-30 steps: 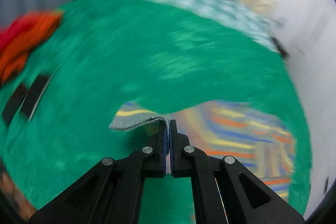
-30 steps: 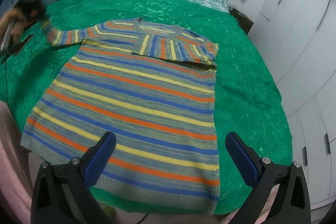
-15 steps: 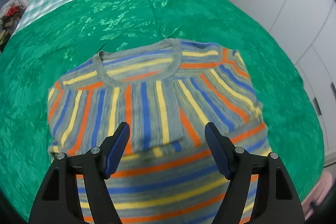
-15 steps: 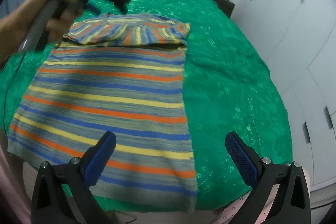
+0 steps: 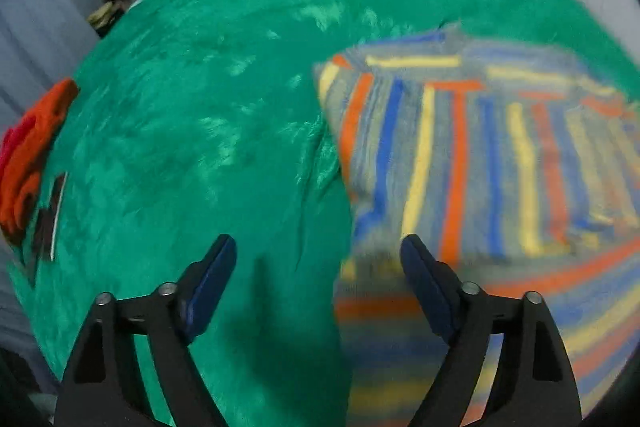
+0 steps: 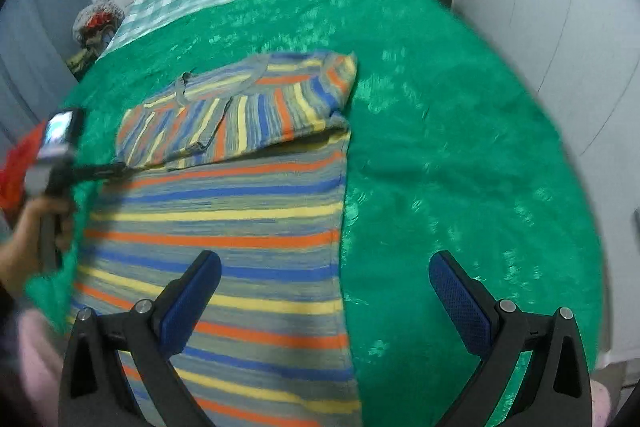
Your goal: Fold small clothes
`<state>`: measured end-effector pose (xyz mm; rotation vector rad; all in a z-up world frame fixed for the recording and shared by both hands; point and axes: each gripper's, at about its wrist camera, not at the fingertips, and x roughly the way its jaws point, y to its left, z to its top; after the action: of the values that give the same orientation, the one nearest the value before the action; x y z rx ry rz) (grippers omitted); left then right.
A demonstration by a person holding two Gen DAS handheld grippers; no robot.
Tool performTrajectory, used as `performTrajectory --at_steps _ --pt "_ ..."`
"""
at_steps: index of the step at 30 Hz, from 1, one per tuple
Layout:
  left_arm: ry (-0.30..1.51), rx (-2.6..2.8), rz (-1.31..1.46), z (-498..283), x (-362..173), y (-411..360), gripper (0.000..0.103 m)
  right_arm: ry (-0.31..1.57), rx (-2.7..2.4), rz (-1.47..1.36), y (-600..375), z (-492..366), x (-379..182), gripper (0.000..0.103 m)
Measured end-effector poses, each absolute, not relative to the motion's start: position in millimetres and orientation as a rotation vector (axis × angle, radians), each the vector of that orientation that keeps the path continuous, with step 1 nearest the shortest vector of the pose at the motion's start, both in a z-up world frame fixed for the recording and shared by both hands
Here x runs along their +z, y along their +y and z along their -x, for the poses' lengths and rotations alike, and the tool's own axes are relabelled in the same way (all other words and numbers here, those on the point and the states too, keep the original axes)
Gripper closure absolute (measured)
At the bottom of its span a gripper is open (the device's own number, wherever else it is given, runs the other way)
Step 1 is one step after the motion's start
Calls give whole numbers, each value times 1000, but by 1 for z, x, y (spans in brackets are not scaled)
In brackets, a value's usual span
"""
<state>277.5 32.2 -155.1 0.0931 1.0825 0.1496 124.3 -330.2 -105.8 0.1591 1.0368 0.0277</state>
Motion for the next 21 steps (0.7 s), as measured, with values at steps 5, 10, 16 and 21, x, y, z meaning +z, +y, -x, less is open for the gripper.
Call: performTrajectory --at_steps 5,10,16,21 --pt "1186 -59 -41 -150 -147 34 13 1146 128 -208 -354 -102 -126 1" --pt "1349 -86 -1 -78 -189 38 30 1299 263 -339 -368 -48 -156 1" --pt "1388 -102 87 -64 -207 33 99 1415 289 -348 -350 -30 -180 93" --pt "1368 -111 83 -55 -198 38 100 1492 211 -301 -354 -19 -186 99"
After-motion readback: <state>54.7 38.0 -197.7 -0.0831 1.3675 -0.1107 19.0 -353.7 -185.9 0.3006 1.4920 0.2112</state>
